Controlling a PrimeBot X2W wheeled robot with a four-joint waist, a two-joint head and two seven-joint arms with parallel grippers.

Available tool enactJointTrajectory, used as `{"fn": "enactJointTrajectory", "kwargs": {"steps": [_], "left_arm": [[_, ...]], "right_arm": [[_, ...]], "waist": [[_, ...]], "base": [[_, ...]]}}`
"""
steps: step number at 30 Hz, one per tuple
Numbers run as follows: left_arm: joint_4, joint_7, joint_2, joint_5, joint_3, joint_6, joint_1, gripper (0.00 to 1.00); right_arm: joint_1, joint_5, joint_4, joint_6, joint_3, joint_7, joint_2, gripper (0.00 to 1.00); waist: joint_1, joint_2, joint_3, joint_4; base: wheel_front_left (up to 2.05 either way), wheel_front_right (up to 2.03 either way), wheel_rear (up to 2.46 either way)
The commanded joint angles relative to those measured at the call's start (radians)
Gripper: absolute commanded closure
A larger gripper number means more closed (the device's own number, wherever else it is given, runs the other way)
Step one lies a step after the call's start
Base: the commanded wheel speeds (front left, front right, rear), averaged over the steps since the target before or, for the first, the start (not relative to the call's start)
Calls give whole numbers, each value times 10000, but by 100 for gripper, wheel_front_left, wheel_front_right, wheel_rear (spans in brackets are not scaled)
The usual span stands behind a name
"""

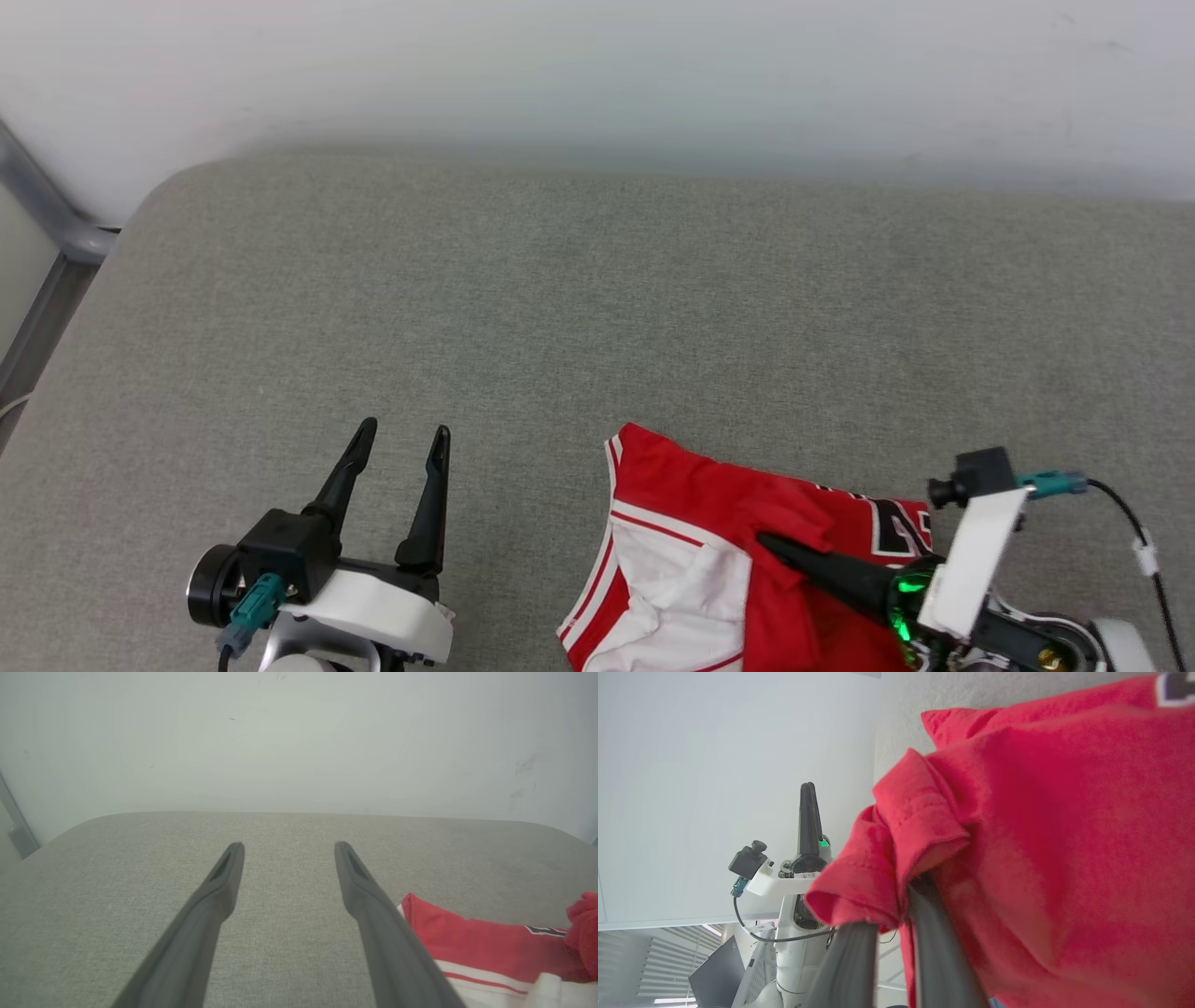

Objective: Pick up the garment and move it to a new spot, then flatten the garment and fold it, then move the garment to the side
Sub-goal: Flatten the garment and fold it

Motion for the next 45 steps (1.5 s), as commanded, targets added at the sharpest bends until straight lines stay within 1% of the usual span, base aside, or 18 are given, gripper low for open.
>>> {"fn": "enactJointTrajectory", "kwargs": {"steps": [1, 4, 6, 11, 12, 14, 19, 22, 26, 28, 29, 31, 34, 37, 39, 42, 45], "left_arm": [[38, -37, -16, 9, 4, -60, -172, 0], [35, -36, -83, 42, 70, -97, -269, 0], [28, -30, -127, 84, 82, -141, -341, 0], [25, -30, -202, 149, 168, -203, -431, 0], [40, -30, -224, 168, 186, -227, -455, 0], [69, -30, -262, 179, 204, -248, -516, 0], [157, -30, -315, 205, 290, -332, -497, 0], [207, -30, -337, 267, 329, -359, -388, 0], [252, -30, -360, 312, 388, -394, -254, 0], [278, -30, -387, 344, 422, -402, -182, 0], [278, -30, -387, 344, 422, -402, -182, 0], [300, -30, -406, 365, 483, -391, -128, 0], [343, -30, -423, 380, 564, -370, -15, 0], [392, -30, -439, 392, 633, -336, 88, 0], [457, -30, -454, 413, 680, -288, 152, 0], [554, -30, -459, 455, 747, -252, 257, 0], [632, -30, -415, 490, 815, -174, 279, 0]], "right_arm": [[-216, 231, 107, -4, 450, -274, 25, 100], [-552, 350, 401, -4, 1431, -952, 17, 100], [-777, 140, 615, -4, 1933, -1383, 17, 100], [-1124, -210, 1240, -4, 2799, -2412, 18, 100], [-1197, -220, 1309, -4, 2936, -2605, 20, 73], [-1257, -84, 1465, -4, 3187, -2899, 20, 0], [-1418, -67, 1326, -4, 3685, -3419, 9, 0], [-1400, -314, 979, -4, 3877, -3775, -230, 0], [-1368, -1222, 439, -4, 4087, -4726, -714, 0], [-1288, -1869, 309, -4, 4014, -5387, -983, 0], [-1288, -1869, 309, -4, 4014, -5387, -983, 0], [-1171, -2466, 253, -3, 3883, -5994, -1165, 0], [-982, -3487, 259, -3, 3438, -6826, -1481, 0], [-702, -4643, 286, -3, 2801, -7578, -1640, 0], [-469, -5680, 279, -3, 2266, -8059, -1791, 0], [-102, -7207, 76, -4, 1418, -8671, -1750, 0], [302, -8600, -422, -3, 605, -9308, -1501, 0]], "waist": [[-1, 0, 134, 164], [-1, 0, 293, 264], [-1, 0, 406, 330], [-1, 0, 624, 378], [-1, 0, 657, 376], [-1, 0, 683, 357], [-1, 0, 572, 233], [-1, 0, 413, 144], [-1, 0, 199, 16], [-1, 0, 98, -57], [-1, 0, 98, -57], [-1, 0, -7, -145], [-1, 0, -149, -282], [-1, 0, -301, -415], [-1, 0, -431, -496], [-1, 0, -566, -590], [-1, 0, -657, -653]], "base": [[0, 0, 0], [0, 0, 0], [0, 0, 0], [0, 0, 0], [0, 0, 0], [0, 0, 0], [0, 0, 0], [0, 0, 0], [0, 0, 0], [0, 0, 0], [0, 0, 0], [0, 0, 0], [0, 0, 0], [0, 0, 0], [0, 0, 0], [0, 0, 0], [0, 0, 0]]}}
